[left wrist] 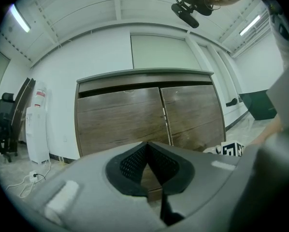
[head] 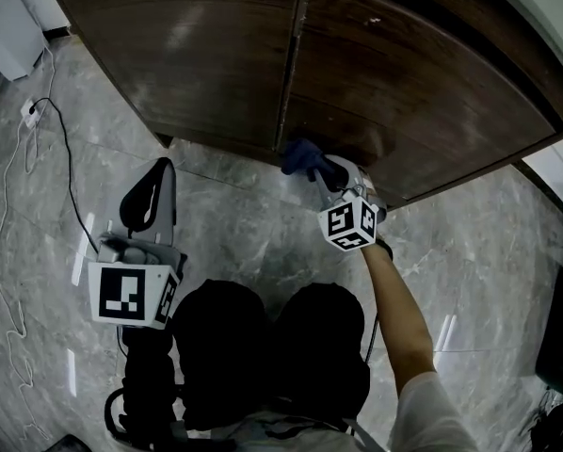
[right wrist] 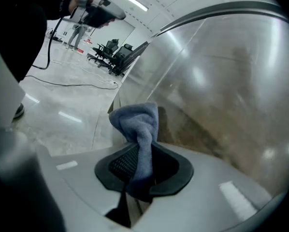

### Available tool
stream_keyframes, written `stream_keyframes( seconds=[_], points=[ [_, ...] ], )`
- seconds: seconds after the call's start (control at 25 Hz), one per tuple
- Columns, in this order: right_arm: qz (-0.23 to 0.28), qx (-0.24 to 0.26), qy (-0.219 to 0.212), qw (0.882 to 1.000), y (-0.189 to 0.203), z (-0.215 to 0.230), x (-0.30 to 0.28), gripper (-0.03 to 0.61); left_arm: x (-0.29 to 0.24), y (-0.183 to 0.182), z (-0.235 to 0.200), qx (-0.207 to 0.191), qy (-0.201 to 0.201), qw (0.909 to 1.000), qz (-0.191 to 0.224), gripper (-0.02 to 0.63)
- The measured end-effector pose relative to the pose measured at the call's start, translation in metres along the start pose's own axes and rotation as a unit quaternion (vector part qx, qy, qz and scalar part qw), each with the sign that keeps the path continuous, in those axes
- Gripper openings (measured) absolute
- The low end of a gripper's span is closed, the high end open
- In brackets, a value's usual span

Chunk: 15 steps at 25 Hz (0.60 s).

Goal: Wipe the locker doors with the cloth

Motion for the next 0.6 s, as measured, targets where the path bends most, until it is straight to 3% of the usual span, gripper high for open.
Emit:
stream_keyframes(
  seconds=[0.16, 0.6],
  points=[
    [0.038, 0.021, 0.024, 0.999, -0.047, 0.038, 0.029, 0.072, 0.004, -0.004, -0.004, 0.005, 0.000, 1.0000, 0.008, 0.003],
    [0.112, 0.010, 0.080, 0.990, -0.173, 0.122, 0.099, 0.072, 0.008, -0.019, -0.008, 0.006, 0.002, 0.9998, 0.019, 0.003]
  ],
)
Point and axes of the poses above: the fingertips, and each gripper's own axes: x backward along the fingers, z to its right, y out of its underside, the point moved 3 cm from there along x, backward along the fingers, and after that the axes turned 5 degrees about -z, right-handed, at the moved point
